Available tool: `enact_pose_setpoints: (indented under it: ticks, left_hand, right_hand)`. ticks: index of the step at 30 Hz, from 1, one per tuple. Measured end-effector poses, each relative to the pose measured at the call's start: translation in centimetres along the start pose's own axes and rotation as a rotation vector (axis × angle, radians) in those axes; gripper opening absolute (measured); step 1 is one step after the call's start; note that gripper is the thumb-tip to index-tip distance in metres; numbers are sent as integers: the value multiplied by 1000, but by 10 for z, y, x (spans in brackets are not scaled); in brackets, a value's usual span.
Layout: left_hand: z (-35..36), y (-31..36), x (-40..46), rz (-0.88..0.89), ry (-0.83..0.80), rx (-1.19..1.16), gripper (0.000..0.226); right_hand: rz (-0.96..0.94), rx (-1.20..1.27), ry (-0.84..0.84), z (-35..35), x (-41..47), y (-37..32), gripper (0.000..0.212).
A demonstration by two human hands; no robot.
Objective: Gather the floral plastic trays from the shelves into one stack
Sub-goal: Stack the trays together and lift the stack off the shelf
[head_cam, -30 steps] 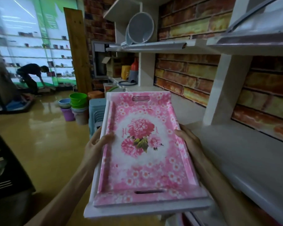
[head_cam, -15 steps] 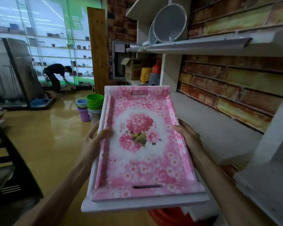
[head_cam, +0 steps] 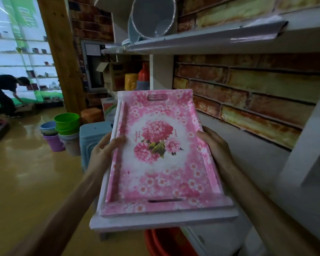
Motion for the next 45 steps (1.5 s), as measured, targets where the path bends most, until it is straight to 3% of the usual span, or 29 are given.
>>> enact_pose_setpoints:
  ticks: [3, 9, 15, 23, 29, 31, 35, 45]
  left_hand:
    - [39, -21, 40, -50, -129, -73, 38]
    - [126, -60, 127, -106, -374, -146, 34]
    - [208, -95, 192, -163, -605, -133, 40]
    - [304, -134, 211, -225, -844, -158, 31]
    - [355, -165, 214, -293, -931, -129, 20]
    - [369, -178, 218, -325, -935, -115, 26]
    - [389, -202, 226, -358, -949, -68, 34]
    - [411, -228, 235, -389, -948, -23, 13]
  right_hand:
    - [-18, -3, 122, -29, 18, -1, 35]
    - [-38, -1, 408, -85, 48, 2, 38]
    - [-28, 13, 612, -127, 61, 3, 62]
    - [-17, 33, 949, -171, 39, 12, 23]
    - [12, 60, 1154, -196, 29, 24, 44]
    - [27, 59, 1189, -204, 29, 29, 47]
    - [44, 60, 1202, -214, 35, 37, 50]
    - [95, 82, 1238, -230, 46, 54, 53]
Point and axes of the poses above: each hand's wrist, its own x-axis towards the middle knuckle, its own z-axis out of the palm, y = z × x, the point moved 7 cm from there along x, towards the middle knuckle, and after that the axes turned 6 degrees about z, right-handed, at the moved point
